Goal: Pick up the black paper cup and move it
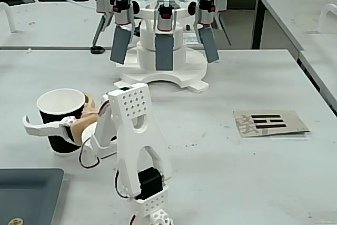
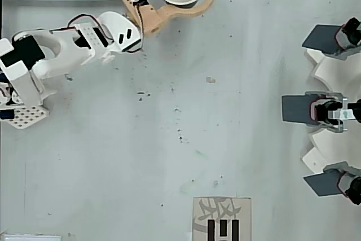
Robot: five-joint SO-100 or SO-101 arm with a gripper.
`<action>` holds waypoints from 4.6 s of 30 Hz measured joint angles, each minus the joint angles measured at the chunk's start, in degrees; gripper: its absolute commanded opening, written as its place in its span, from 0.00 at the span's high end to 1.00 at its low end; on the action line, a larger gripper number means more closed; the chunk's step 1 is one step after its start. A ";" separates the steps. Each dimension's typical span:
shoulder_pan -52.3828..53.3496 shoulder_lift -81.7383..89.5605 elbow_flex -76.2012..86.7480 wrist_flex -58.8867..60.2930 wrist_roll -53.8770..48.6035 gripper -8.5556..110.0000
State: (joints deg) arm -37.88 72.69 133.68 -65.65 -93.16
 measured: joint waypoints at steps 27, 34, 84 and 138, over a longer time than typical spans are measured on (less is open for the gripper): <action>-0.62 -0.70 -0.53 0.00 0.35 0.86; -0.62 -0.70 -0.53 -2.46 0.35 0.84; 3.78 24.96 28.83 -10.02 0.70 0.85; 32.17 39.81 37.79 -1.49 4.31 0.83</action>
State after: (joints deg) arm -5.71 112.50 171.47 -67.15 -88.86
